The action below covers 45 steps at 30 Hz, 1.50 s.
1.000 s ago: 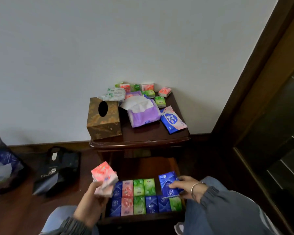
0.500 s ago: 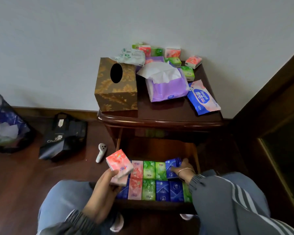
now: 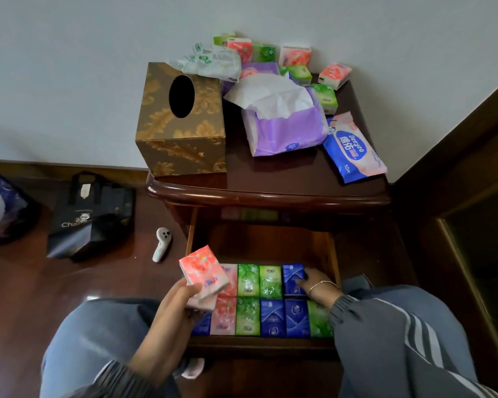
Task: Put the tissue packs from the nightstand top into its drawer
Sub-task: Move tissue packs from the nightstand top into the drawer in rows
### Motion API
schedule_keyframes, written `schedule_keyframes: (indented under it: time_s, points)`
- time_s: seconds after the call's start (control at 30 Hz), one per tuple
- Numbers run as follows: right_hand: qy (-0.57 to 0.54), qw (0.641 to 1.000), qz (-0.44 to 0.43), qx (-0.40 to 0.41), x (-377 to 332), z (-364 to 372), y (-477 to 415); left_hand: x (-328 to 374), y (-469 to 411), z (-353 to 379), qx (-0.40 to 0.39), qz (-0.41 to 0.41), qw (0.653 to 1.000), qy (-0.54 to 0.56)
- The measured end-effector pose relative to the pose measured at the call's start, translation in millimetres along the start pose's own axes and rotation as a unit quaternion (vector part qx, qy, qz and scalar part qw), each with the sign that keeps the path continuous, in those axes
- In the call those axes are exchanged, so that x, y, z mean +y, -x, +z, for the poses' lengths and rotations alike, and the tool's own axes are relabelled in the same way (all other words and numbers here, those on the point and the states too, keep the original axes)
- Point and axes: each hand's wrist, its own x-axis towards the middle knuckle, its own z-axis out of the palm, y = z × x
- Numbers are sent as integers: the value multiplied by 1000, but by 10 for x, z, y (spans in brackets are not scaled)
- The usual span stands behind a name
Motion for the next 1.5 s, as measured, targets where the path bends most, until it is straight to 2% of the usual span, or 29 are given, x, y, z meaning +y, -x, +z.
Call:
schedule_keyframes:
  time_s: [0.13,0.3,0.5,0.57,0.6,0.73,0.8,0.83,0.9,1.03,1.17,1.23,1.33,1.4,1.5]
  points:
    - [-15,999,-23,-20,46,24,-22,-5,0,-11,-7,7,1000,-4]
    - [-69,997,-41,11,-59,-34,-58,2,21,-7,-28,7,999,-16]
    - [-91,992,-16,-88,-117,-68,143,31,42,44,-41,11,999,-15]
    - [-35,998,-35,-44,-216,-174,266,49,51,91,-57,17,998,-32]
    - [-41,997,-67,-22,-306,-236,381,68,59,128,-63,23,997,-44]
    - [-212,950,-220,-63,-717,-434,1032,170,105,349,-116,40,984,-126]
    - [-206,939,-268,-59,-812,-537,1281,188,149,469,-146,41,972,-180]
    - [-176,943,-283,-27,-832,-569,1349,187,172,524,-158,42,968,-193]
    - [-155,946,-285,30,-816,-585,1411,166,229,641,-168,46,967,-187]
    - [-300,926,-226,48,-722,-394,1489,68,357,873,-140,71,978,-140]
    - [-279,933,-217,75,-624,-282,1488,-42,423,944,-101,84,981,-144]
    - [-267,939,-213,42,-580,-375,1459,-53,427,944,-101,99,977,-159]
    - [-254,942,-204,-84,-529,-606,1363,-28,385,945,-119,94,972,-180]
    - [-216,942,-212,-145,-497,-747,1269,-20,324,957,-162,79,964,-193]
    - [-156,948,-211,-181,-423,-865,1096,-58,241,1029,-183,56,953,-234]
